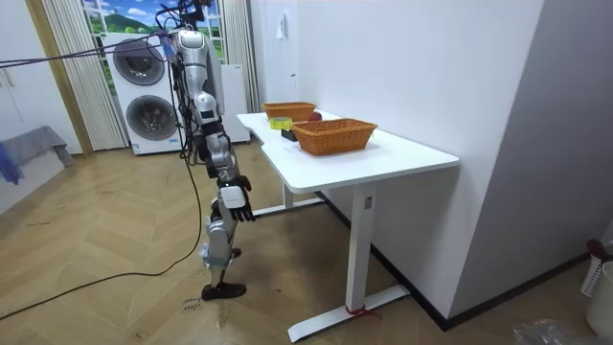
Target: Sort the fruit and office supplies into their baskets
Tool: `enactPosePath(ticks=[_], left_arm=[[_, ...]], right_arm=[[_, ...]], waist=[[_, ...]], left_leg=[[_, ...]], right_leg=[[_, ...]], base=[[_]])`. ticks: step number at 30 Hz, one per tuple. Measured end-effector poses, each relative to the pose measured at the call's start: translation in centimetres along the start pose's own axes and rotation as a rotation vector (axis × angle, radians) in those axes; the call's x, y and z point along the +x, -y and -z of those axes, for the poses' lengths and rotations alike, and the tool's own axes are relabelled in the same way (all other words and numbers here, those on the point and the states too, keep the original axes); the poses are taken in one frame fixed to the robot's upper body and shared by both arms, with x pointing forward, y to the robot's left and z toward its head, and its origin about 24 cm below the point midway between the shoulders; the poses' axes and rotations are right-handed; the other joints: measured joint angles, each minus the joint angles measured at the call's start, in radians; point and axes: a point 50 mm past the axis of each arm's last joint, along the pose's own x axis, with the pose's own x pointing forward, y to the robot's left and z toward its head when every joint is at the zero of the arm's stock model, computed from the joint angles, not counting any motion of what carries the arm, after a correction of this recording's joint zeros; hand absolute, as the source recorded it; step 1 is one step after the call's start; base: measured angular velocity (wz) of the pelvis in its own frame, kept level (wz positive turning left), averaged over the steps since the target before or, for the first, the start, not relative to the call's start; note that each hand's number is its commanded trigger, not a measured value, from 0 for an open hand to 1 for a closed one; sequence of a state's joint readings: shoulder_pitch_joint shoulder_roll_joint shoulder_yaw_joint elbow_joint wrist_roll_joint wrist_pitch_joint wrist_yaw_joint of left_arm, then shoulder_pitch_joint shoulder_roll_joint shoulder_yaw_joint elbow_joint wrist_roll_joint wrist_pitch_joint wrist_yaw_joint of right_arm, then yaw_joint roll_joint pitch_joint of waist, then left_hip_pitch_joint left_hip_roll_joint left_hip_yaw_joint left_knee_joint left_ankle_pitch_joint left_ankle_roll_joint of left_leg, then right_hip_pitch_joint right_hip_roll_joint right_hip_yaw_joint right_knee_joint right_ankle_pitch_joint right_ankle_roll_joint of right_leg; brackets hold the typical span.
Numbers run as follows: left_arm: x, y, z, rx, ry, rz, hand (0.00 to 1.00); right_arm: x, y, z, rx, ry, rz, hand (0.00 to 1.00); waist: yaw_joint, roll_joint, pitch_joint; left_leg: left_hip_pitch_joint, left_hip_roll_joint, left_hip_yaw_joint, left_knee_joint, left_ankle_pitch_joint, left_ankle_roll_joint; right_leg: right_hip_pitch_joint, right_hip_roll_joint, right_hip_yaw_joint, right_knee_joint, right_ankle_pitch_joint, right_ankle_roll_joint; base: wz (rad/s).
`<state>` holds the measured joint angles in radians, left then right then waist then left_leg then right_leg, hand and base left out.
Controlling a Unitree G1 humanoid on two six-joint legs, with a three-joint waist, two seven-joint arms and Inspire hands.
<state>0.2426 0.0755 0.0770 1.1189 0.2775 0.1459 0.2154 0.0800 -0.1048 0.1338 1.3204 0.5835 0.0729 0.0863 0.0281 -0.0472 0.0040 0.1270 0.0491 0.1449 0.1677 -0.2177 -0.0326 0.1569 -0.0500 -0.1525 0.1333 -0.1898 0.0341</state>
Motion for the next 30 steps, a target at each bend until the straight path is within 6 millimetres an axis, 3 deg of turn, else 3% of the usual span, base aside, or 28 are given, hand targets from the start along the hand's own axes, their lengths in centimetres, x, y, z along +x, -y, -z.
enactPosePath(ticks=[19,24,30], left_arm=[[0.0,-0.1,0.3,-0.001,-0.006,-0.019,0.0],[0.0,-0.3,0.2,-0.016,-0.007,-0.045,0.0],[0.1,-1.4,0.9,-0.074,-0.024,-0.11,0.0]], right_arm=[[0.0,0.3,0.2,0.048,0.0,0.041,0.0],[-0.2,1.1,1.1,0.214,-0.007,0.087,0.0],[-0.7,3.4,2.3,0.593,0.002,0.198,0.0]], waist=[[0.001,0.005,-0.0015],[-0.016,0.005,-0.0009],[-0.077,-0.002,-0.0021]], left_leg=[[0.007,0.0,0.0,0.001,0.0,0.0],[0.006,0.0,-0.002,-0.001,0.0,0.0],[0.005,-0.002,0.001,-0.003,0.0,0.0]], right_leg=[[0.006,0.0,0.0,0.002,0.0,0.0],[0.006,0.0,0.0,0.002,0.0,0.0],[0.002,-0.001,0.002,0.001,-0.001,0.001]], base=[[0.0],[0.01],[-0.01]])
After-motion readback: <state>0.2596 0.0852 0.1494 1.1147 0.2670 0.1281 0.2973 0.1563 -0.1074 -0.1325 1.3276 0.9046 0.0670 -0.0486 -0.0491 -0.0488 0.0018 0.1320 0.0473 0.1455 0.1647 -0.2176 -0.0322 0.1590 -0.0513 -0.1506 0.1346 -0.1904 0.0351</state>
